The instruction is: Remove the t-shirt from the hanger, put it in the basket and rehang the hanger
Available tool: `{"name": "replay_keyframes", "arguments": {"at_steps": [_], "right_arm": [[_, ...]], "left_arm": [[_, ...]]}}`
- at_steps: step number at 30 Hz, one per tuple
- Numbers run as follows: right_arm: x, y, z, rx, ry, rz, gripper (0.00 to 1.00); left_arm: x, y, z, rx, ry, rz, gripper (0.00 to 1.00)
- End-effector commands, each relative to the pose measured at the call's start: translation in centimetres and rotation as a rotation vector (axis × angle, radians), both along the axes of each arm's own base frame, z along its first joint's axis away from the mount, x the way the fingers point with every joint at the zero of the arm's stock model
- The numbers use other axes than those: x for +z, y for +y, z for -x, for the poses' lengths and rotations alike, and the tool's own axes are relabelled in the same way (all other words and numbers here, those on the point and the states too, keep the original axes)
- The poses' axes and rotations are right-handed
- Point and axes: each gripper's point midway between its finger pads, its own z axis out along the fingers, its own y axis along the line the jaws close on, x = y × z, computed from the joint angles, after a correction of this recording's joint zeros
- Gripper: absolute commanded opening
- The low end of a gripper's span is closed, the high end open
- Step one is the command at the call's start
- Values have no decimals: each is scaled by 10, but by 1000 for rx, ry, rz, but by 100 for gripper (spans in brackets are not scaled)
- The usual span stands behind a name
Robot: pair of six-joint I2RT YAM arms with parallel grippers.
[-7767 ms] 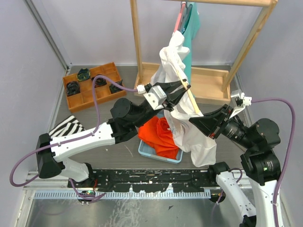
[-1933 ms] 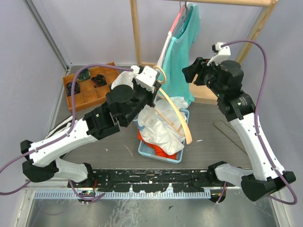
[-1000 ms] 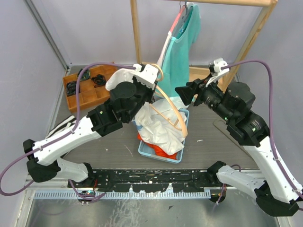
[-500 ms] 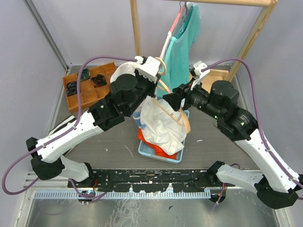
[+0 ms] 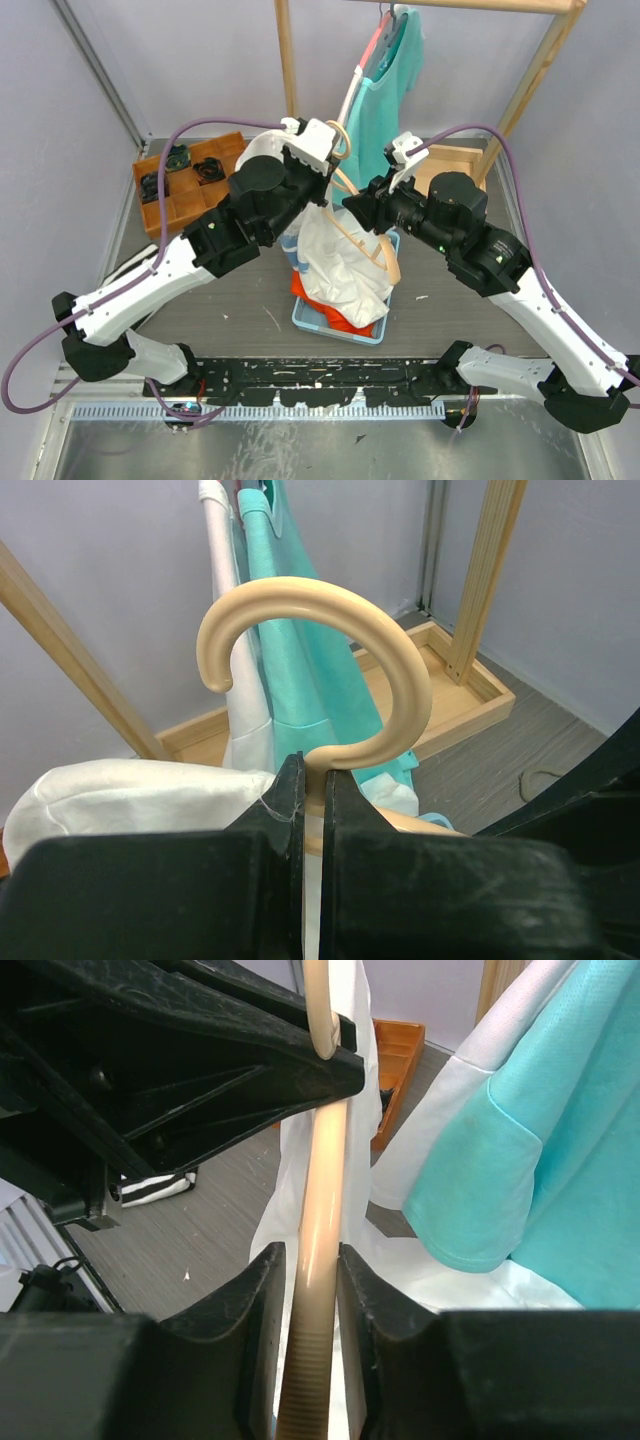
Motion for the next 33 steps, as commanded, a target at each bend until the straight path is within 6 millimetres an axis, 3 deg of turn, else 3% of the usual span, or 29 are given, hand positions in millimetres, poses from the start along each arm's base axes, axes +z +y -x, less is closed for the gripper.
{"name": "replay_keyframes", "arguments": {"at_steps": [1, 9, 12, 16, 20, 24, 27, 30, 33], "right_arm": [[18, 4, -5, -9, -65, -35, 30], [23, 5, -7, -15, -76, -47, 6], [26, 5, -7, -20, -80, -59, 1], [32, 4, -6, -22, -93, -81, 1], [38, 3, -6, -27, -106, -97, 1], [39, 2, -8, -40, -104, -107, 1], [42, 4, -8, -33, -108, -116, 1], [47, 4, -6, -22, -114, -123, 1], [50, 5, -2, -4, -120, -130, 1]], "left_arm": [[34, 12, 11, -25, -40, 88, 0], [34, 16, 13, -23, -33, 91, 0], [34, 18, 14, -22, -34, 94, 14], [34, 23, 16, -17, -35, 94, 38], [34, 30, 20, -17, -35, 98, 51], [44, 51, 32, -19, -47, 139, 56], [40, 64, 40, -20, -44, 157, 57], [24, 74, 45, -14, -38, 165, 59], [9, 70, 46, -33, -46, 174, 61]]}}
